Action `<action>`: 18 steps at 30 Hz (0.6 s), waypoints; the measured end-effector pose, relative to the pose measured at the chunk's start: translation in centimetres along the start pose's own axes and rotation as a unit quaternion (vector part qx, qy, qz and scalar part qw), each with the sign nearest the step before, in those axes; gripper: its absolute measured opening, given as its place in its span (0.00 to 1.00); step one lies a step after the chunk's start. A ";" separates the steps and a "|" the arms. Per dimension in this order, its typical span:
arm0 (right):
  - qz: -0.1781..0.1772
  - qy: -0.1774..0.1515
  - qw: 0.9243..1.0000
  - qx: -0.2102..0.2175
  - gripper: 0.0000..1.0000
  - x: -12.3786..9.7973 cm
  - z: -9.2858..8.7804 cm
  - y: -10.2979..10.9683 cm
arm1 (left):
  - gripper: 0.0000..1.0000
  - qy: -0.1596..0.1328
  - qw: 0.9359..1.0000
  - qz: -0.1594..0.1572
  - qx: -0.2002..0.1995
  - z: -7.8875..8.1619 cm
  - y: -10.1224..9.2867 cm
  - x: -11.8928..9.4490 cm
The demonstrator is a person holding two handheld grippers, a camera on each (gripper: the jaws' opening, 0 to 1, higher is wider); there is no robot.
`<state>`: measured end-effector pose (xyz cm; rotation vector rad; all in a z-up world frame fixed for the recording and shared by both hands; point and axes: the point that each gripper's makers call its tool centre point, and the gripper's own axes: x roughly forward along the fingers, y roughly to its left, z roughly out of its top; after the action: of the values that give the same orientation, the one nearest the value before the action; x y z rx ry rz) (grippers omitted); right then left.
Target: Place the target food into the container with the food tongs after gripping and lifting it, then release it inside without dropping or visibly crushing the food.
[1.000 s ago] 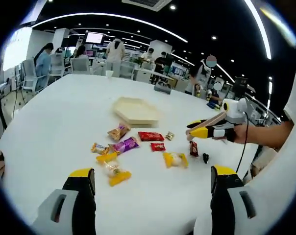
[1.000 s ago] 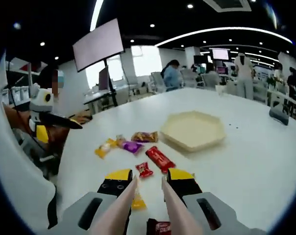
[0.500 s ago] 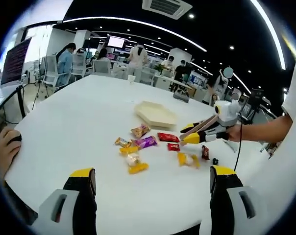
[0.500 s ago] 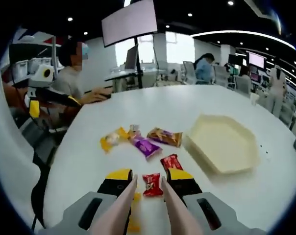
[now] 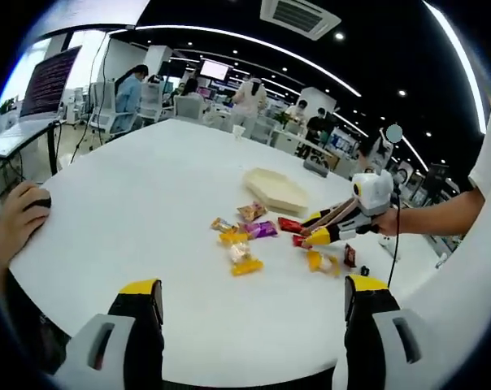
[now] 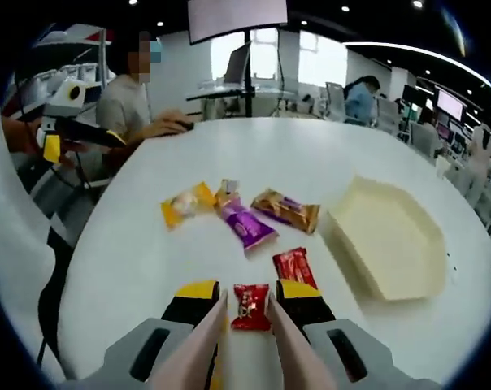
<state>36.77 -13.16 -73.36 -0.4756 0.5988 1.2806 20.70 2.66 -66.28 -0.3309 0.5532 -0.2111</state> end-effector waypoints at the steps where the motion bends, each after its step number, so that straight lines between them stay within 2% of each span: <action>1: 0.000 0.003 1.000 -0.001 0.27 0.2 -0.2 -0.1 | 0.93 0.000 1.000 0.000 0.000 0.0 0.0 0.0; 2: 0.000 0.011 1.000 -0.001 0.27 0.3 -0.5 -0.1 | 0.92 0.000 1.000 0.000 0.000 0.2 0.1 0.0; 5: -0.001 0.007 1.000 -0.001 0.26 0.4 -0.4 -0.1 | 0.90 -0.004 1.000 -0.002 -0.001 0.5 0.3 0.0; 7: 0.000 0.009 1.000 -0.001 0.22 0.5 -0.5 -0.1 | 0.87 -0.002 1.000 -0.005 -0.003 0.5 0.2 -0.1; 8: -0.011 0.026 0.999 -0.016 0.21 0.5 -0.8 -0.3 | 0.87 -0.002 1.000 -0.006 -0.003 0.5 0.3 -0.1; 9: -0.004 0.017 1.000 -0.007 0.19 0.5 -0.5 -0.1 | 0.86 -0.001 1.000 -0.006 -0.003 0.5 0.3 -0.1; 10: 0.011 0.027 0.999 0.017 0.19 0.5 -0.8 0.4 | 0.86 -0.001 1.000 -0.006 -0.003 0.5 0.2 -0.1; 12: 0.000 0.036 0.999 -0.006 0.18 0.7 -0.6 0.1 | 0.86 -0.002 1.000 -0.007 -0.003 0.6 0.2 -0.1; 18: 0.002 0.033 0.999 0.000 0.18 0.7 -0.7 0.0 | 0.85 -0.006 1.000 -0.008 -0.002 0.9 0.2 -0.1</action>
<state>36.80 -13.13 -74.36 -0.5194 0.6553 1.2718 21.09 3.06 -65.59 -0.3399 0.5382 -0.2243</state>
